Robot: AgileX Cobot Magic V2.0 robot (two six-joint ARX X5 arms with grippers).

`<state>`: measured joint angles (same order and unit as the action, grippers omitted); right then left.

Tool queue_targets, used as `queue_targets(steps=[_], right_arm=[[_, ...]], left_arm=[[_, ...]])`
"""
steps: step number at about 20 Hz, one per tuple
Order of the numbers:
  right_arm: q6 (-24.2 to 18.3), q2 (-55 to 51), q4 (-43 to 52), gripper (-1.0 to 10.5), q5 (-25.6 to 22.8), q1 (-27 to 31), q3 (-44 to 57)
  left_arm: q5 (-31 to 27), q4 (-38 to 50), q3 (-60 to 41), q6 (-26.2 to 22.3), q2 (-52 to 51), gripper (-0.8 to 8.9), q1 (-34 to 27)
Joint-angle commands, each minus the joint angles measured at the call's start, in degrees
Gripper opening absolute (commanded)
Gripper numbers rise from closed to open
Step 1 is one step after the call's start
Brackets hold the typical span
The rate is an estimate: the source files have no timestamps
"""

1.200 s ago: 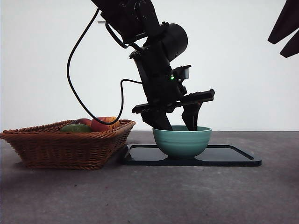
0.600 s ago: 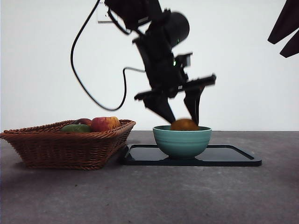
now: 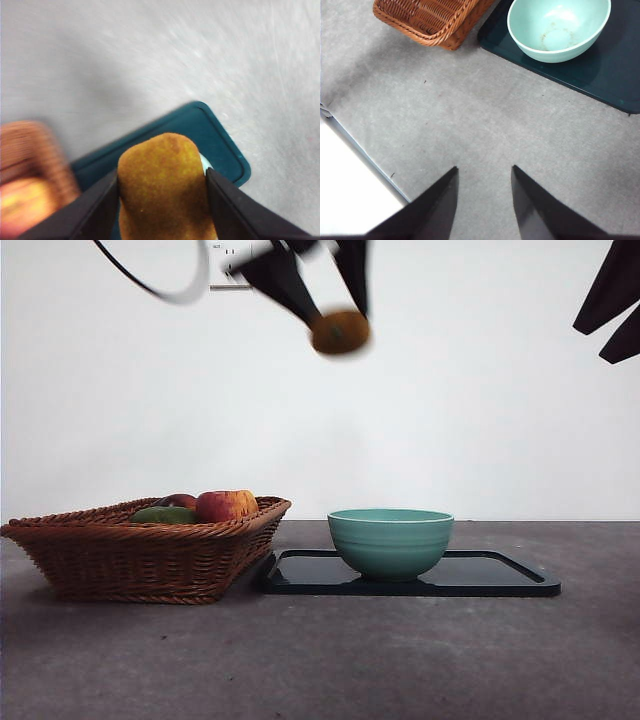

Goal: Pick up the wifruite, put it on the bowl, pick up the plate, put it on desk

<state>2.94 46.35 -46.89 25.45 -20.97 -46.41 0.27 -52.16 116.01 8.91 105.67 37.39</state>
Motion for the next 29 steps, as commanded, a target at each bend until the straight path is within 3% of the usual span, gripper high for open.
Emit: queue_targets(steps=[1,7,11,16,22,25,29], right_arm=[[-0.4,0.2,0.6,1.7,0.0,-0.3,-0.6],[-0.4,0.2,0.6,1.7,0.0,-0.3,-0.6],[-0.4,0.2,0.6,1.7,0.0,-0.3,-0.6],[-0.4,0.2,0.5,1.7,0.0,-0.3,-0.6],[-0.2,0.2,0.4,1.7,0.0,-0.3,-0.6],[-0.2,0.2,0.2,1.7,0.0,-0.3,-0.6],[-0.1,0.2,0.2,1.7,0.0,-0.3,-0.6]], left_arm=[[0.0,-1.9,1.9,-1.2,-4.1,2.13,-0.7],[-5.0,-11.8,1.2,-0.9,-14.6,2.14,-3.8],[-6.9,-10.8,-6.5,0.3,-21.7,2.14,-4.5],[-10.0,2.5,-29.6,3.8,-31.9,2.14,-5.1],[-11.8,20.5,-50.0,7.5,-32.4,2.14,-6.1],[-11.9,28.7,-57.7,8.7,-31.0,2.14,-7.2],[-11.9,31.9,-60.8,8.7,-25.4,2.18,-9.8]])
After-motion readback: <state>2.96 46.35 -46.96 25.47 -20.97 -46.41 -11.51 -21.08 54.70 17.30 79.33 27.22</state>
